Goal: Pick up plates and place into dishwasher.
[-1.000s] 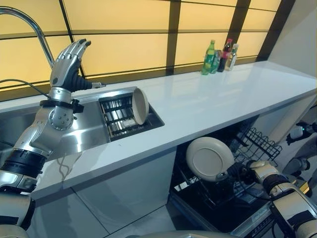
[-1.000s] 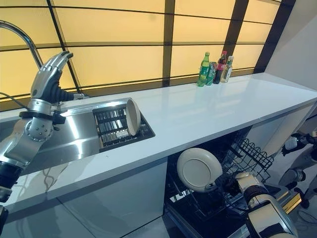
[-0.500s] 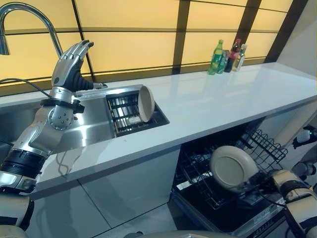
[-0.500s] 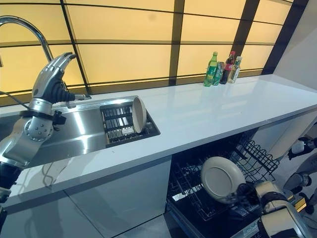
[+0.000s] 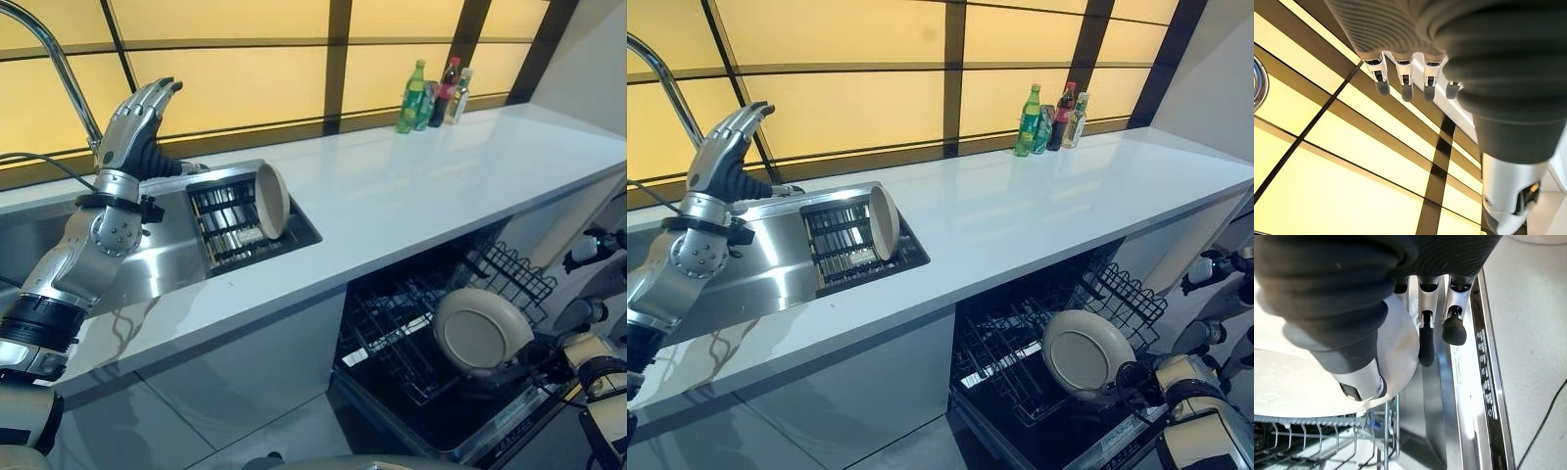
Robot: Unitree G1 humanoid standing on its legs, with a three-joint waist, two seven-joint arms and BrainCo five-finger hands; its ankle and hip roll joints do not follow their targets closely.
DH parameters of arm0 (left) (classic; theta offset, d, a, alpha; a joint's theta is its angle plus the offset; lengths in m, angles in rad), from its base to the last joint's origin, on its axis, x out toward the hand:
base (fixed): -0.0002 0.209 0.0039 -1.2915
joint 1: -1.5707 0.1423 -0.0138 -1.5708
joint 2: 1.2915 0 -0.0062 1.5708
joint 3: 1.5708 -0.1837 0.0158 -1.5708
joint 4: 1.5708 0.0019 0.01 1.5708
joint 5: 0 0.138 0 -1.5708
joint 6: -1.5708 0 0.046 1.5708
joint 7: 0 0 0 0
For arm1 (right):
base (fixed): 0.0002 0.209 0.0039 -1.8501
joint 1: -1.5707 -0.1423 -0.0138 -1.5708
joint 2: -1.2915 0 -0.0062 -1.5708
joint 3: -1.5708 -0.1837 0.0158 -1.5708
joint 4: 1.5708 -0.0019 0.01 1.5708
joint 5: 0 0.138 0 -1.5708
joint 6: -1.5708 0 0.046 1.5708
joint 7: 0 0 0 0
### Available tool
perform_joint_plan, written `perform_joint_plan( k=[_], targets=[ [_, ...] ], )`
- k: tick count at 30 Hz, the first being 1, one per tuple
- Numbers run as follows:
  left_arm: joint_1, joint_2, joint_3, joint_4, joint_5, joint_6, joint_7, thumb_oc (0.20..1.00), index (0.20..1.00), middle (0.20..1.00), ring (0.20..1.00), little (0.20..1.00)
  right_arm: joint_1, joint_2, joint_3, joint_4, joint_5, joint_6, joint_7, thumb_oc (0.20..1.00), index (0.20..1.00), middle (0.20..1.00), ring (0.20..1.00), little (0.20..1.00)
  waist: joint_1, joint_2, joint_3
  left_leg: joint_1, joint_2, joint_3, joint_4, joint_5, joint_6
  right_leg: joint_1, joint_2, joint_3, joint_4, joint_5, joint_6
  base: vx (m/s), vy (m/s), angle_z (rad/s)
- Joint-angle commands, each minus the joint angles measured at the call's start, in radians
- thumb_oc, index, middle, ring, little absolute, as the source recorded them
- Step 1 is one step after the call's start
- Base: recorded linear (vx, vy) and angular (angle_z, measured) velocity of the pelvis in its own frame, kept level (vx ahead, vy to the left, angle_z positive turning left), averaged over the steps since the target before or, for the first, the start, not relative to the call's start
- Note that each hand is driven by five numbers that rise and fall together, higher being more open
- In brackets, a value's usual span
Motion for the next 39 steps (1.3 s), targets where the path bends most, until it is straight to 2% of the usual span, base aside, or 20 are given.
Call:
perform_joint_plan(
  k=[1, 5, 13, 21, 25, 29, 39],
  targets=[
    [-0.080, 0.036, 0.009, -0.041, -0.008, -0.027, -0.003, 1.000, 1.000, 1.000, 1.000, 1.000, -0.072, -0.011, 0.081, 0.018, 0.021, -0.059, 0.025, 0.200, 0.200, 0.200, 0.200, 0.200, 0.020, -0.007, 0.030, 0.065, -0.053, 0.028, 0.014, -0.193, 0.043, 0.042, -0.065, 0.011, 0.010, -0.130, 0.090, 0.00, 0.000, 0.00],
    [-0.069, 0.030, 0.018, -0.066, 0.004, -0.027, -0.025, 1.000, 1.000, 1.000, 1.000, 1.000, -0.051, 0.040, 0.097, 0.011, 0.035, -0.083, 0.030, 0.200, 0.200, 0.200, 0.200, 0.200, 0.027, -0.001, 0.033, 0.062, -0.052, 0.022, 0.014, -0.191, 0.042, 0.043, -0.068, 0.007, 0.010, -0.132, 0.090, 0.01, -0.011, 0.03],
    [-0.046, 0.021, 0.030, -0.112, 0.017, -0.015, -0.061, 1.000, 1.000, 1.000, 1.000, 1.000, -0.024, 0.115, 0.126, 0.003, 0.001, -0.072, 0.036, 0.200, 0.200, 0.200, 0.200, 0.200, 0.041, 0.009, 0.042, 0.054, -0.052, 0.007, 0.014, -0.184, 0.041, 0.043, -0.073, -0.004, 0.010, -0.135, 0.087, 0.02, -0.039, 0.03],
    [-0.039, 0.011, 0.037, -0.195, 0.018, -0.005, -0.080, 1.000, 1.000, 1.000, 1.000, 1.000, -0.028, 0.181, 0.139, 0.087, -0.063, 0.021, -0.029, 0.200, 0.200, 0.200, 0.200, 0.200, 0.068, 0.033, 0.058, 0.034, -0.048, -0.016, 0.021, -0.173, 0.036, 0.040, -0.076, -0.019, 0.010, -0.139, 0.075, 0.01, -0.045, 0.06],
    [-0.031, 0.013, 0.045, -0.244, 0.025, -0.004, -0.092, 1.000, 1.000, 1.000, 1.000, 1.000, -0.033, 0.190, 0.129, 0.105, -0.054, 0.034, -0.068, 0.200, 0.200, 0.200, 0.200, 0.200, 0.078, 0.046, 0.067, 0.027, -0.047, -0.029, 0.025, -0.169, 0.033, 0.039, -0.079, -0.024, 0.010, -0.140, 0.070, 0.01, -0.028, 0.09],
    [-0.022, 0.017, 0.056, -0.275, 0.028, -0.007, -0.099, 1.000, 1.000, 1.000, 1.000, 1.000, -0.042, 0.184, 0.121, 0.112, -0.033, 0.040, -0.067, 0.200, 0.200, 0.200, 0.200, 0.200, 0.084, 0.054, 0.072, 0.018, -0.048, -0.040, 0.027, -0.166, 0.030, 0.035, -0.081, -0.029, 0.010, -0.140, 0.067, 0.01, -0.012, 0.12],
    [-0.015, 0.019, 0.052, -0.291, 0.022, -0.013, -0.106, 1.000, 1.000, 1.000, 1.000, 1.000, -0.093, 0.149, 0.105, 0.088, 0.044, 0.009, -0.115, 0.200, 0.200, 0.200, 0.200, 0.200, 0.089, 0.062, 0.086, 0.003, -0.049, -0.054, 0.027, -0.158, 0.023, 0.023, -0.085, -0.039, 0.010, -0.135, 0.065, 0.01, -0.002, 0.06]
  ],
)
